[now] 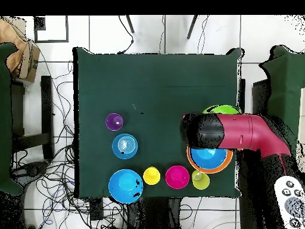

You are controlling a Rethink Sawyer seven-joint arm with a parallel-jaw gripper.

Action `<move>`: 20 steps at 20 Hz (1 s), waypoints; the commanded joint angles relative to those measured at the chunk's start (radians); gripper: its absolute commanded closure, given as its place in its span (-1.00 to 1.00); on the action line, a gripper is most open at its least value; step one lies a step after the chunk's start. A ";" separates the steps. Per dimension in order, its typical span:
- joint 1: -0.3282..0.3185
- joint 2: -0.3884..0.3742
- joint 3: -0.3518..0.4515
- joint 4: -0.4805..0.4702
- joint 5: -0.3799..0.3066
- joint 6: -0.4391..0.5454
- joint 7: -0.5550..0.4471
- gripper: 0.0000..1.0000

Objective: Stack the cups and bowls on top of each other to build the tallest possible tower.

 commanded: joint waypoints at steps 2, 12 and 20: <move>0.005 0.000 0.058 0.083 -0.097 -0.088 -0.162 1.00; 0.002 -0.001 0.053 0.100 -0.117 -0.127 -0.156 1.00; -0.007 -0.064 0.044 0.189 -0.112 -0.175 -0.107 1.00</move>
